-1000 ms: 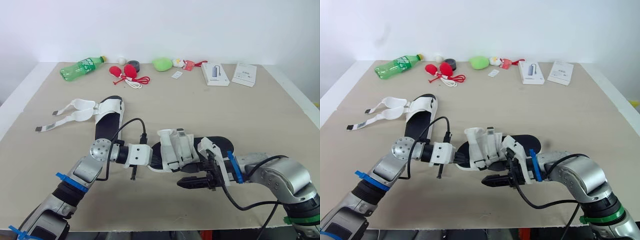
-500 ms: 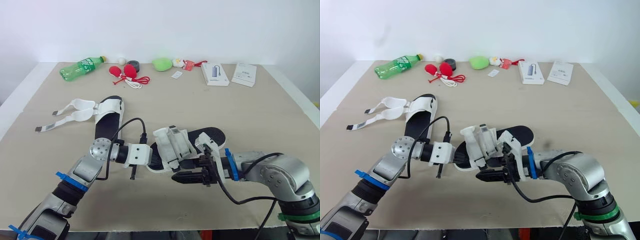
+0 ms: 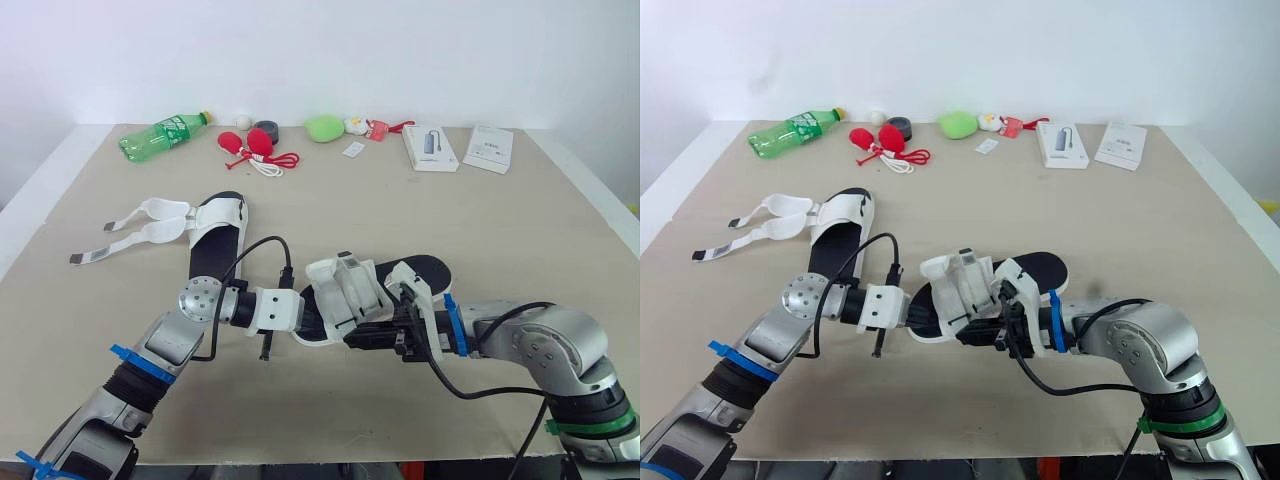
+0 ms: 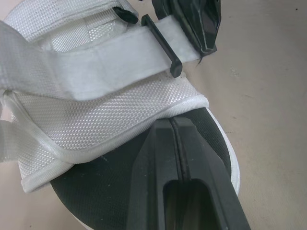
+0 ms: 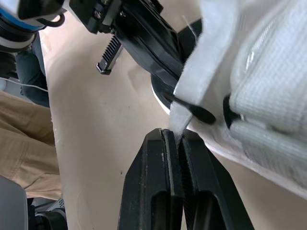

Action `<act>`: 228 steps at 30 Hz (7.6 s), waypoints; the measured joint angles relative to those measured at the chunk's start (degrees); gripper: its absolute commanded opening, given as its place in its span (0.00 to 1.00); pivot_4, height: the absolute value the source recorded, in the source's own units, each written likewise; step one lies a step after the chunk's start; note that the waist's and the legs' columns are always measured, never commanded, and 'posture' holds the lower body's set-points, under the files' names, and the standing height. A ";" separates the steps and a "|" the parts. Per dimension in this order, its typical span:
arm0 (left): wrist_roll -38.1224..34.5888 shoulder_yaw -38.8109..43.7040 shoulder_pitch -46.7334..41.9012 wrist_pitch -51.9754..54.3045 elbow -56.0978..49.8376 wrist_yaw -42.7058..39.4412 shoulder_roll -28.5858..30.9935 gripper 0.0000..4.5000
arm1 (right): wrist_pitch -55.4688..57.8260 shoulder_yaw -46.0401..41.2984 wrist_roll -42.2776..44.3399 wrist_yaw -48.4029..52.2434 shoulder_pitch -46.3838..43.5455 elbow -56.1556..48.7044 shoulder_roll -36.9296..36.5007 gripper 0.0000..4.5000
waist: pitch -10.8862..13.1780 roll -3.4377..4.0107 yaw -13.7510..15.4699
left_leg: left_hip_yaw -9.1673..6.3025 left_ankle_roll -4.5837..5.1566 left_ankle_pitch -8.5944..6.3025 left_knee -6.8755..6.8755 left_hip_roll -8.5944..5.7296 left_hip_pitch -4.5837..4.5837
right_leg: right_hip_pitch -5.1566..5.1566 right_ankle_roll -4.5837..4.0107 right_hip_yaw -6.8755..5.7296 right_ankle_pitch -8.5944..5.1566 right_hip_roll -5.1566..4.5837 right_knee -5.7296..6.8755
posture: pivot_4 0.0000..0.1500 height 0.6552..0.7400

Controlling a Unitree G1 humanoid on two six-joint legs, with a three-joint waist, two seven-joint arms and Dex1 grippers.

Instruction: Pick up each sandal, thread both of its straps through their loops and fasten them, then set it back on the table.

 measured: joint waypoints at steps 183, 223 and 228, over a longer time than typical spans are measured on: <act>-14.34 11.63 8.54 19.01 -9.15 6.01 0.65 0.00 | -88.97 6.60 -45.32 37.38 -41.58 80.24 6.47 0.98 | 0.29 0.19 -1.29 | 0.32 0.07 0.05 -0.78 0.02 0.33 | -0.10 0.06 0.24 -0.07 0.10 0.12 | 1.00 1.00; -16.72 14.31 13.47 21.08 -17.55 5.87 5.28 0.00 | -101.35 2.49 -44.08 46.89 -34.96 86.56 14.31 0.47 | 0.34 0.25 -1.61 | 0.26 0.02 0.08 -0.70 0.07 0.40 | -0.04 0.17 0.25 -0.02 0.20 0.19 | 1.00 1.00; -16.59 14.32 13.07 20.95 -17.47 5.83 5.29 0.00 | -101.38 3.39 -43.55 47.02 -34.62 86.01 15.26 0.03 | 0.34 0.25 -1.60 | 0.25 0.01 0.08 -0.68 0.07 0.40 | -0.03 0.16 0.25 -0.01 0.20 0.22 | 1.00 1.00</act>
